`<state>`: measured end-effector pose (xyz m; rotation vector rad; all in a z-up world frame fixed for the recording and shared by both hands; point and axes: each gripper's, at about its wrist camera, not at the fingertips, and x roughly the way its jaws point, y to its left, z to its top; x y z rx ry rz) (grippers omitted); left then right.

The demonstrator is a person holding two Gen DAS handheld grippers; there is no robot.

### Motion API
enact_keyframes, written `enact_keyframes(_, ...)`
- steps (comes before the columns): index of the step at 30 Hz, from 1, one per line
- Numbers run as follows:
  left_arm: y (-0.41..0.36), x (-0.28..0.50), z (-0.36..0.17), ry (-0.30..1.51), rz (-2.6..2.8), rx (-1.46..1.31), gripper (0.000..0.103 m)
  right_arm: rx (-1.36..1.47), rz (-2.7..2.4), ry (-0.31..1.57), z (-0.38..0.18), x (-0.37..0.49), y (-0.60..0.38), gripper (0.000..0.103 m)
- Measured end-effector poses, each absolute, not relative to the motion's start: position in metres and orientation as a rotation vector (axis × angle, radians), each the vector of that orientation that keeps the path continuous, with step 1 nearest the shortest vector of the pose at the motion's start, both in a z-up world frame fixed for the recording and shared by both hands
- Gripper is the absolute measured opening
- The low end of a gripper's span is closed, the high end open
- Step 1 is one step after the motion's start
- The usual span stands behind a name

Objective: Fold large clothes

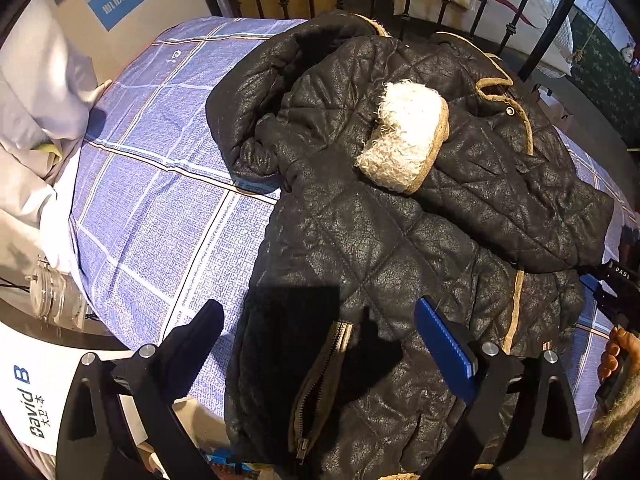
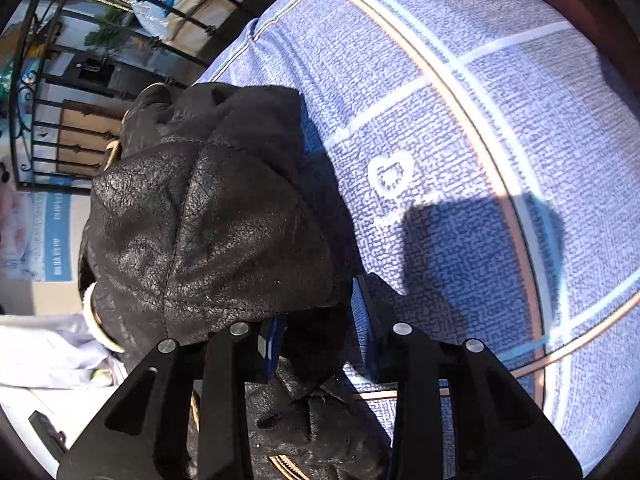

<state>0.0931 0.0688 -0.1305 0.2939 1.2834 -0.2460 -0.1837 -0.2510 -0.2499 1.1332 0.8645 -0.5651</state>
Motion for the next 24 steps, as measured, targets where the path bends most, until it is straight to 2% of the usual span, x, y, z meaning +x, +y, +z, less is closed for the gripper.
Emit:
enact_keyframes(2,0.069,0.089,-0.129,1.276,-0.244,0.316,0.094,1.052,-0.545,0.897,-0.242,-0.178,-0.248,0.036)
enact_keyframes(3,0.067,0.088,-0.129,1.271,-0.245,0.333,0.094,1.043,-0.537,0.908,-0.239,-0.179,-0.247,0.041)
enact_keyframes(5,0.064,0.087,-0.127,1.249,-0.25,0.372,0.094,1.055,-0.54,0.92,-0.233,-0.184,-0.245,0.047)
enact_keyframes(10,0.043,0.108,-0.125,1.169,-0.314,0.476,0.094,0.989,-0.611,0.928,-0.206,-0.217,-0.235,0.049)
enact_keyframes(13,0.019,0.138,-0.129,1.119,-0.375,0.533,0.094,0.923,-0.604,0.905,-0.187,-0.228,-0.223,0.059)
enact_keyframes(17,-0.02,0.182,-0.145,1.069,-0.457,0.608,0.094,0.836,-0.578,0.899,-0.166,-0.217,-0.207,0.06)
enact_keyframes(20,-0.048,0.21,-0.166,1.107,-0.53,0.618,0.093,0.833,-0.586,0.896,-0.159,-0.202,-0.197,0.06)
enact_keyframes(21,-0.057,0.214,-0.173,1.119,-0.568,0.625,0.09,0.832,-0.594,0.894,-0.157,-0.195,-0.192,0.06)
enact_keyframes(22,-0.065,0.216,-0.179,1.12,-0.599,0.646,0.07,0.836,-0.596,0.892,-0.155,-0.189,-0.186,0.06)
enact_keyframes(23,-0.072,0.216,-0.185,1.127,-0.625,0.671,0.046,0.841,-0.596,0.893,-0.154,-0.181,-0.182,0.06)
enact_keyframes(24,-0.077,0.216,-0.189,1.139,-0.648,0.686,0.037,0.84,-0.593,0.896,-0.155,-0.173,-0.178,0.06)
